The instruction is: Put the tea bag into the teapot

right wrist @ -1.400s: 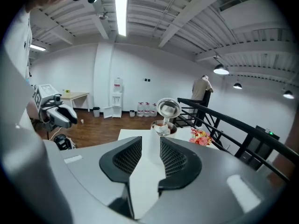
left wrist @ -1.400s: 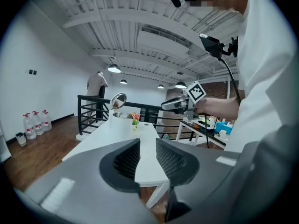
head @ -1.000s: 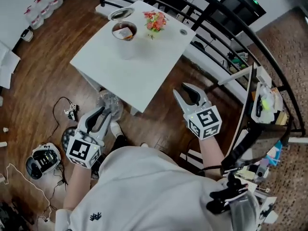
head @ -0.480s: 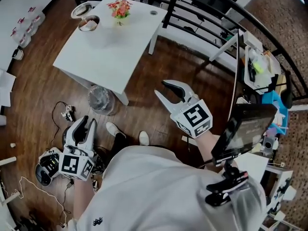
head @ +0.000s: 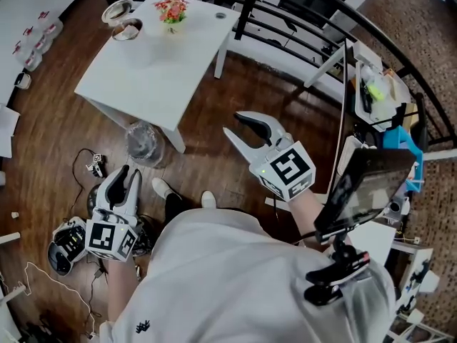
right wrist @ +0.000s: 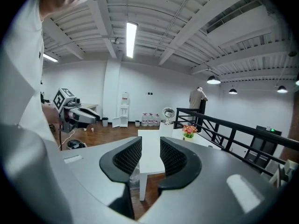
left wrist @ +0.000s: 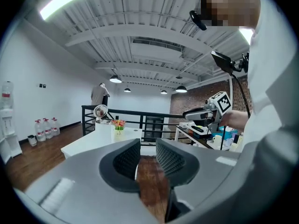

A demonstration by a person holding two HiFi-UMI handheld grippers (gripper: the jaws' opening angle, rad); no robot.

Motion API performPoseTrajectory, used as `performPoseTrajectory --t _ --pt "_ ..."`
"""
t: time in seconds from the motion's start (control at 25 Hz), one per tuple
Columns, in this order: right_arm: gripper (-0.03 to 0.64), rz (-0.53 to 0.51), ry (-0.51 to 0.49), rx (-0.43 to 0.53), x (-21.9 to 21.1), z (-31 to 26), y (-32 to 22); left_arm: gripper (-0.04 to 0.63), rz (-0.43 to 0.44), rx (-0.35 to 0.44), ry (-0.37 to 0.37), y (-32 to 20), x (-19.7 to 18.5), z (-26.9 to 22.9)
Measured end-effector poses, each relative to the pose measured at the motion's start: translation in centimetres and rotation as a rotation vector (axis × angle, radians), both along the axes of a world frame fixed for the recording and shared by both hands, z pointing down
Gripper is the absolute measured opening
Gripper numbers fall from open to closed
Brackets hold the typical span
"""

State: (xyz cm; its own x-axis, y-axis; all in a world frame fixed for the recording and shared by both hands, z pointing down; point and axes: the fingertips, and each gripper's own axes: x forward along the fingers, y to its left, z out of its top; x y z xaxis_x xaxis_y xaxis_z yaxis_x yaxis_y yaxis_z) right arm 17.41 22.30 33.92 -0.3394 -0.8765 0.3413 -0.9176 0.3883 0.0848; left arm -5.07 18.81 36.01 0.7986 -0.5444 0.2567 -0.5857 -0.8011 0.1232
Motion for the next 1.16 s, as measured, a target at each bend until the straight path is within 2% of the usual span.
performPoseTrajectory --t 0.24,0.88,1.16 --pt "0.117 -0.01 0.006 0.001 -0.8 -0.4 0.5 0.08 -0.019 -0.015 0.015 0.3 -0.9 0.1" --pt "0.115 -0.029 0.012 -0.033 -2.6 0.7 -0.3 0.08 -0.01 -0.032 -0.003 0.6 -2.1 1.3" --pt "0.114 -0.055 0.058 -0.06 -3.7 2.0 -1.7 0.08 -0.009 -0.035 -0.008 -0.7 -2.8 1.7"
